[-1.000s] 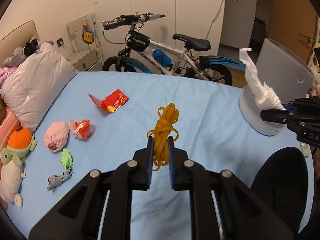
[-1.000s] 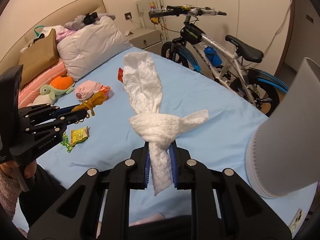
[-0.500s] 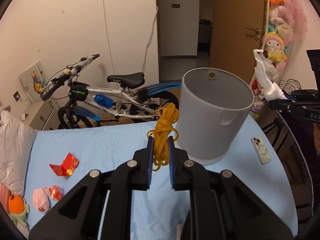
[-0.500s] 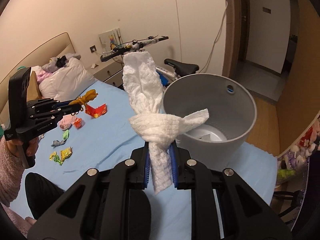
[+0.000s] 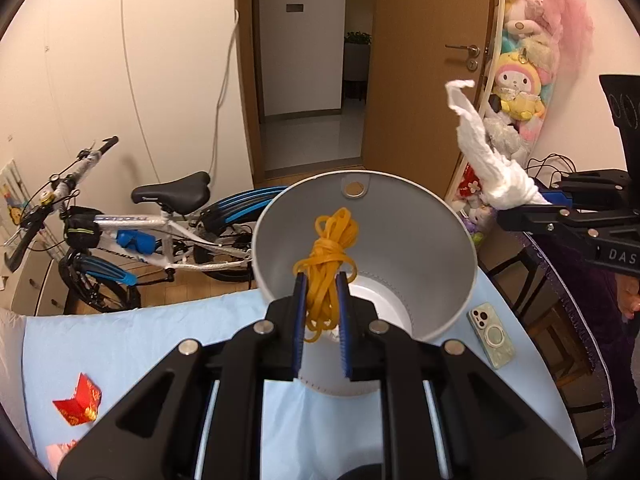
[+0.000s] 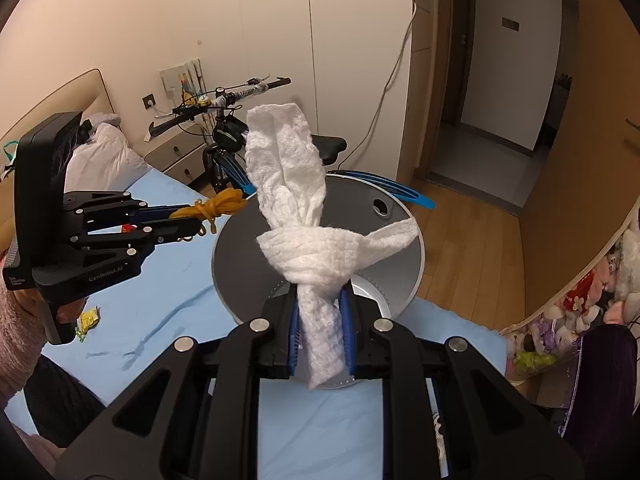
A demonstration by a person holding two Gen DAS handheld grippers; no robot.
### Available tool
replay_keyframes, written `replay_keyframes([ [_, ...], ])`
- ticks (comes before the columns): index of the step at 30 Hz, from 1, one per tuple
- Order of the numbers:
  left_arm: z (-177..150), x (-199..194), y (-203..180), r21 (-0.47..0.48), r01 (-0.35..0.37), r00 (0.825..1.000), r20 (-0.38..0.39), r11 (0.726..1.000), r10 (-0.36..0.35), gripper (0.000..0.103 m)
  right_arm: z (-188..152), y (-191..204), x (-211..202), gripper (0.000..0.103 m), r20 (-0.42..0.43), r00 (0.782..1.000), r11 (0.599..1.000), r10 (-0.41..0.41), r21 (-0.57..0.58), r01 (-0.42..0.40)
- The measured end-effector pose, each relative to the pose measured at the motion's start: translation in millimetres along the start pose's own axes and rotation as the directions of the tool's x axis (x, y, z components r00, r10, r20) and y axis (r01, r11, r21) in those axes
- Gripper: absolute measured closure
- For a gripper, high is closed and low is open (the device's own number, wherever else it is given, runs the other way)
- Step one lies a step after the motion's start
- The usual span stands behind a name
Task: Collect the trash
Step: 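Open both tools to drop the tissue and rubber bands into the bin, then move both open tools back over the bed toward the red envelope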
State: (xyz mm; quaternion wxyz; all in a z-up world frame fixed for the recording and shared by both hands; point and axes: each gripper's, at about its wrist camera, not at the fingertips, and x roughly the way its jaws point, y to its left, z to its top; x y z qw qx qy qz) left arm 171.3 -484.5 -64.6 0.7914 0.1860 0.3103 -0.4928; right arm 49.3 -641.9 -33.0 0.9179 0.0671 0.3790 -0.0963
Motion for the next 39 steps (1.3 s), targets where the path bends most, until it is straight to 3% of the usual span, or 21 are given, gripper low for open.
replay_keyframes([
  [2,5,11,-1,0.005,0.019,1.000,-0.002,1.000,-0.019,0.083,4,-3,10,0.086,-0.008,1.000,1.000,0.003,-0.002,-0.003],
  [3,7,17,-1,0.007,0.030,1.000,-0.009,1.000,-0.030,0.076,6,-4,17,0.084,-0.017,1.000,1.000,-0.002,-0.009,0.002],
  [4,9,23,-1,0.006,0.029,0.999,-0.014,1.000,-0.029,0.069,7,-4,22,0.081,-0.026,1.000,1.000,-0.004,-0.013,0.004],
  [6,9,29,-1,0.005,0.007,1.000,-0.002,1.000,-0.007,0.033,8,-5,34,0.062,-0.045,0.999,1.000,-0.015,-0.011,0.014],
  [7,8,31,-1,0.007,-0.002,1.000,0.009,1.000,0.002,0.031,8,-5,40,0.056,-0.050,0.999,1.000,-0.020,-0.009,0.019],
  [8,7,33,-2,0.014,-0.008,1.000,0.009,1.000,0.008,0.031,8,-7,45,0.052,-0.052,0.998,1.000,-0.028,-0.009,0.028],
  [18,-16,18,19,-0.015,-0.070,0.998,-0.008,0.997,0.070,0.031,6,1,53,0.052,-0.053,0.999,1.000,-0.009,-0.016,0.008],
  [26,-59,-28,54,-0.099,-0.157,0.987,0.001,0.983,0.158,0.031,1,60,50,0.052,-0.048,0.998,0.995,0.048,-0.087,-0.052],
  [32,-111,-64,91,-0.172,-0.265,0.964,-0.038,0.949,0.262,0.031,-8,128,68,0.052,-0.074,0.989,0.978,0.126,-0.159,-0.137],
  [39,-187,-108,152,-0.279,-0.401,0.916,-0.119,0.872,0.383,0.031,-18,225,102,0.052,-0.105,0.971,0.935,0.216,-0.265,-0.237],
])
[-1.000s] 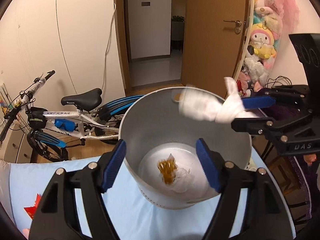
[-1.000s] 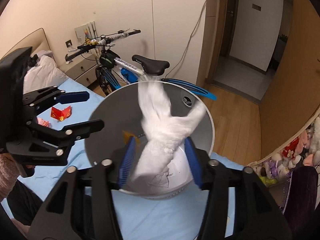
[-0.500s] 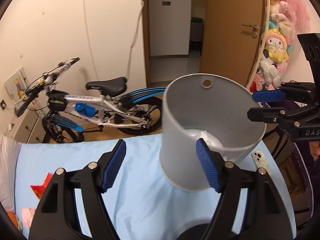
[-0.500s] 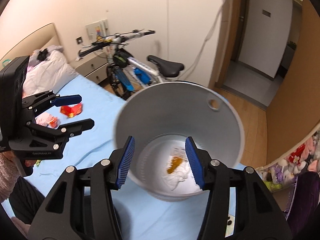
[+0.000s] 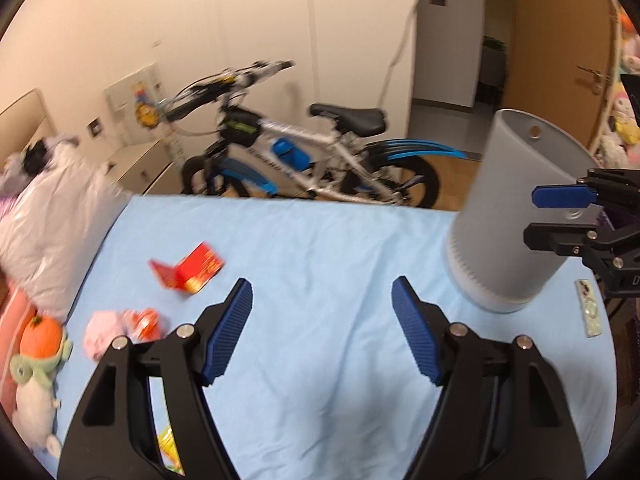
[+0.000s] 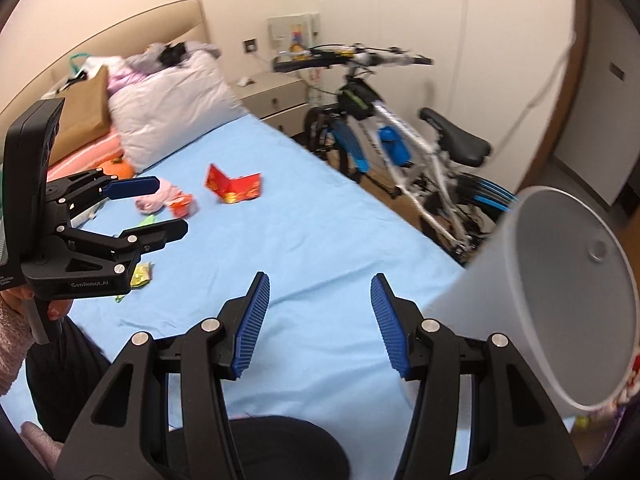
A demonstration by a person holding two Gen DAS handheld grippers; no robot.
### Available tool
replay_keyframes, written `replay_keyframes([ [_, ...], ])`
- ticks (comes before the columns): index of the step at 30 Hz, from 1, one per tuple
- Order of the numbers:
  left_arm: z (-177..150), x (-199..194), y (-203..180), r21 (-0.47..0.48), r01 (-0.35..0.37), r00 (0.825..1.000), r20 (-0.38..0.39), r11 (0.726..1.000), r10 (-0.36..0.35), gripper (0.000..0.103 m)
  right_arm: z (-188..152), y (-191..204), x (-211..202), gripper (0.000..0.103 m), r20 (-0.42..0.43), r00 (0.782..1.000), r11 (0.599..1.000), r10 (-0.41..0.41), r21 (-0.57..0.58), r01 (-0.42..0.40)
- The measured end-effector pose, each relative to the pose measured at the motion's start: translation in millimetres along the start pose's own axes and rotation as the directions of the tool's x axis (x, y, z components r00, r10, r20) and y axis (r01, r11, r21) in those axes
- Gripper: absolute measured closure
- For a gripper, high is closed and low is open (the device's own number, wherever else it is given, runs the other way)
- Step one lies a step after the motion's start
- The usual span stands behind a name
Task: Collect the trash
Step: 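Move both open tools back over the bed toward the red envelope, then grasp the red envelope with the right tool while the left tool grasps the orange plastic bag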
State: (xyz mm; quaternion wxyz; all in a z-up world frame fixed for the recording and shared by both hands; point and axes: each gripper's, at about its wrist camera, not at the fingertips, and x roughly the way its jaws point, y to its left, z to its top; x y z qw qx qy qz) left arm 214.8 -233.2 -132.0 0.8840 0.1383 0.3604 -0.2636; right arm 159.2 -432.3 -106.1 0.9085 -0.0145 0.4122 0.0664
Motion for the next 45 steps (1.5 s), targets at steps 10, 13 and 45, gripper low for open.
replay_keyframes([
  [10,-57,10,115,-0.137,-0.117,0.992,-0.064,0.984,0.109,0.031,38,107,106,0.052,-0.040,0.993,0.990,0.111,-0.082,-0.114],
  [13,-71,24,146,-0.156,-0.158,0.986,-0.080,0.975,0.147,0.031,47,132,138,0.052,-0.056,0.990,0.986,0.126,-0.103,-0.131],
  [45,-121,221,281,-0.232,-0.245,0.960,-0.193,0.942,0.202,0.030,109,225,440,0.053,-0.106,0.992,0.973,0.063,-0.213,-0.085],
])
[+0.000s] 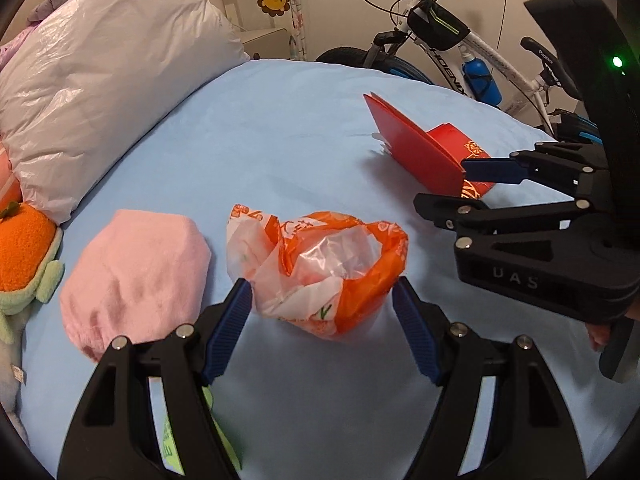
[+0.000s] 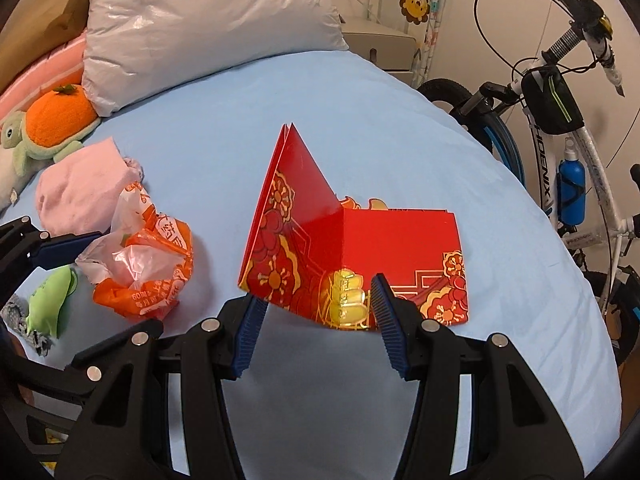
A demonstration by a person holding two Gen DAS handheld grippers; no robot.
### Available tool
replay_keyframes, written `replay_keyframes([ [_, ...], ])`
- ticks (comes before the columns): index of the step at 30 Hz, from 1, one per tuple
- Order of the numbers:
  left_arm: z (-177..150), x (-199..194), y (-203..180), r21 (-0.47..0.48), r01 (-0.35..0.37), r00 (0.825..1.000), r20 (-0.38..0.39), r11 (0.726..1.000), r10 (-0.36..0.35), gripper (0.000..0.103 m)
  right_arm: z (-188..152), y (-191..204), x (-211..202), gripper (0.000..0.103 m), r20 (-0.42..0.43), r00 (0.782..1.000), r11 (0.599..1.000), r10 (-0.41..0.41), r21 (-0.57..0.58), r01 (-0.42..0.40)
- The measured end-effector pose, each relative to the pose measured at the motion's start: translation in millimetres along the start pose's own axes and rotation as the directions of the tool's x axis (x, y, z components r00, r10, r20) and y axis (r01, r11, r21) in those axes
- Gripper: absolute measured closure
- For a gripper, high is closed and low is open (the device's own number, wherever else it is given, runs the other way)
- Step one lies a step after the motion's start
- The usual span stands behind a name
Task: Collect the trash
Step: 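Grasp the red envelope with the right tool while the left tool grasps the orange plastic bag, then carry the red envelope and orange plastic bag toward the grey bin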
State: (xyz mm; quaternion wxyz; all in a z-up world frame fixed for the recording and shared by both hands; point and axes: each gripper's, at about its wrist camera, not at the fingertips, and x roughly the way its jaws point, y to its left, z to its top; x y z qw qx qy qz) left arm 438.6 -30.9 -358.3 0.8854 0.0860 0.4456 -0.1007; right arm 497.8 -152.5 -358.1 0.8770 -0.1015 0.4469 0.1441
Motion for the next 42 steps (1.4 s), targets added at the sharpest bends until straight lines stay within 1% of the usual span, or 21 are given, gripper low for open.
replay_keyframes([
  [1,1,3,0,-0.003,0.000,1.000,-0.003,1.000,0.000,0.030,1,-1,2,0.053,0.000,1.000,1.000,0.002,0.001,-0.002],
  [2,3,6,0,-0.009,-0.001,1.000,-0.006,1.000,0.001,0.030,2,-2,4,0.060,0.001,1.000,1.000,0.005,0.003,-0.005],
  [3,3,9,1,-0.017,0.001,1.000,-0.008,1.000,-0.001,0.033,3,-3,6,0.070,-0.001,1.000,1.000,0.009,0.001,-0.009],
  [4,4,11,2,-0.022,0.002,1.000,-0.007,1.000,-0.002,0.036,4,-3,7,0.075,-0.005,1.000,1.000,0.014,-0.003,-0.014],
  [5,4,12,3,-0.025,0.006,1.000,-0.002,1.000,-0.006,0.041,5,-3,7,0.087,-0.006,1.000,1.000,0.017,-0.007,-0.017],
  [6,4,12,3,-0.024,0.008,1.000,0.003,1.000,-0.008,0.048,5,-2,7,0.093,-0.008,1.000,1.000,0.015,-0.015,-0.016],
  [7,5,11,4,-0.025,0.010,1.000,0.004,1.000,-0.010,0.051,5,-2,5,0.095,-0.006,1.000,1.000,0.006,-0.024,-0.006],
  [8,5,11,4,-0.031,0.015,1.000,0.005,0.999,-0.015,0.056,5,-1,3,0.100,0.001,1.000,0.999,0.000,-0.033,0.000],
  [9,6,10,6,-0.041,0.025,1.000,0.005,0.999,-0.025,0.060,4,-1,1,0.101,0.004,1.000,0.999,0.000,-0.040,0.001],
  [10,7,9,7,-0.049,0.034,0.999,0.003,0.998,-0.034,0.063,4,-1,-3,0.102,0.006,1.000,0.999,0.002,-0.042,-0.002],
  [11,8,8,7,-0.055,0.040,0.999,0.003,0.998,-0.040,0.069,4,0,-6,0.102,0.007,1.000,0.999,0.004,-0.044,-0.004],
  [12,8,6,8,-0.059,0.043,0.999,0.003,0.997,-0.043,0.072,4,0,-9,0.102,0.007,1.000,0.999,0.005,-0.044,-0.005],
  [14,8,-1,8,-0.064,0.047,0.999,0.007,0.997,-0.047,0.073,3,1,-18,0.102,0.010,1.000,0.999,0.009,-0.045,-0.009],
  [20,5,-37,6,-0.080,0.056,0.998,0.025,0.995,-0.054,0.073,-1,8,-54,0.102,0.018,1.000,0.999,0.020,-0.044,-0.020],
  [27,-11,-92,1,-0.078,0.056,0.998,0.035,0.995,-0.054,0.073,-20,25,-107,0.102,0.025,0.999,0.998,0.043,-0.053,-0.041],
  [34,-30,-154,-10,-0.057,0.053,0.997,0.056,0.997,-0.050,0.073,-46,41,-176,0.102,0.048,0.997,0.997,0.063,-0.054,-0.061],
  [42,-50,-235,-36,-0.033,0.060,0.990,0.127,0.998,-0.055,0.073,-80,49,-262,0.102,0.105,0.992,0.997,0.066,-0.044,-0.062],
])
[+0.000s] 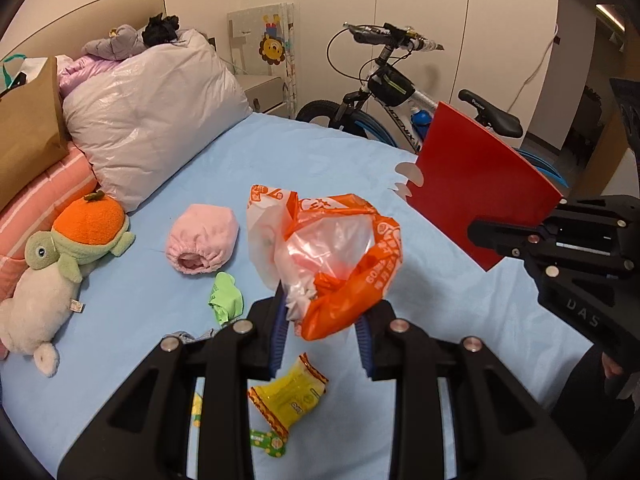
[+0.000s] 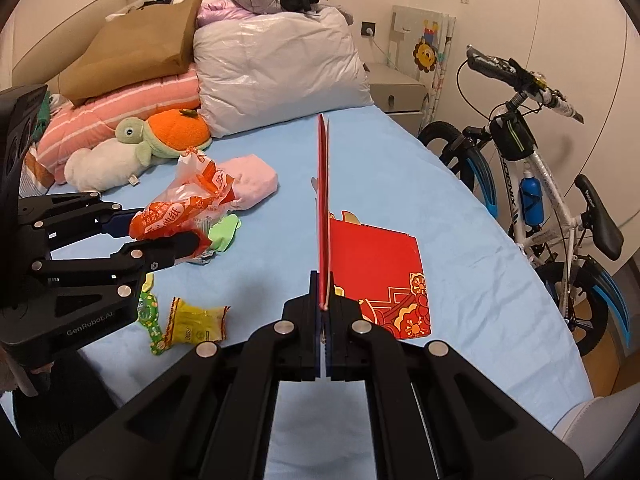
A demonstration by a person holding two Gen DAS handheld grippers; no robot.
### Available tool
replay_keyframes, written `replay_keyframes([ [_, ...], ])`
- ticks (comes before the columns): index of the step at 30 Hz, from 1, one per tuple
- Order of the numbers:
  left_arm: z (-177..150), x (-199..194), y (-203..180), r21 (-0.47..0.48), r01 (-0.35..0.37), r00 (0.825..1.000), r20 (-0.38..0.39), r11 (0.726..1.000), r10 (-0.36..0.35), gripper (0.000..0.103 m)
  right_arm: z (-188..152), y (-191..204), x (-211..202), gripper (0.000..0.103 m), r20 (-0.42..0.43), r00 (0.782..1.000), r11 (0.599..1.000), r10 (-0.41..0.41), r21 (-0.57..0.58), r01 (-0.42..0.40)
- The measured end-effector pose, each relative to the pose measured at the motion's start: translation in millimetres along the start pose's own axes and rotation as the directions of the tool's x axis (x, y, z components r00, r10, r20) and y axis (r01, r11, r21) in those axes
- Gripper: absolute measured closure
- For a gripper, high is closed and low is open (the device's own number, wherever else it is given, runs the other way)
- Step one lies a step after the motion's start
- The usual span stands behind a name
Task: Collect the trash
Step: 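Carry the red envelope and orange plastic bag toward the grey bin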
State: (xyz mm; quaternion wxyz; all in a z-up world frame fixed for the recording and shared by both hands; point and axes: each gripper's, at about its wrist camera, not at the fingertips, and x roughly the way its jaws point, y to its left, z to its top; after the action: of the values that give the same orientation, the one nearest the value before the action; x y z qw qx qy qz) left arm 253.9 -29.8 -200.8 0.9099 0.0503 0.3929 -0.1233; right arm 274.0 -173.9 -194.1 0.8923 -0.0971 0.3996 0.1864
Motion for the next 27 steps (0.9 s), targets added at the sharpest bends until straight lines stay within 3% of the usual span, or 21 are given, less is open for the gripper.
replay_keyframes([
  [9,1,-77,-54,0.082,0.043,0.995,0.089,0.996,-0.050,0.073,-35,-24,-106,0.102,0.072,0.997,0.998,-0.029,0.058,0.024],
  [17,26,-118,-138,0.227,0.129,0.977,0.138,0.965,-0.163,0.073,-82,-93,-212,0.102,0.103,0.988,0.978,-0.117,0.186,0.096],
  [21,46,-127,-189,0.302,0.187,0.961,0.144,0.935,-0.238,0.073,-106,-136,-272,0.102,0.120,0.969,0.951,-0.215,0.253,0.180],
  [27,77,-132,-272,0.398,0.271,0.923,0.150,0.876,-0.353,0.073,-134,-198,-346,0.102,0.138,0.922,0.892,-0.362,0.337,0.300],
])
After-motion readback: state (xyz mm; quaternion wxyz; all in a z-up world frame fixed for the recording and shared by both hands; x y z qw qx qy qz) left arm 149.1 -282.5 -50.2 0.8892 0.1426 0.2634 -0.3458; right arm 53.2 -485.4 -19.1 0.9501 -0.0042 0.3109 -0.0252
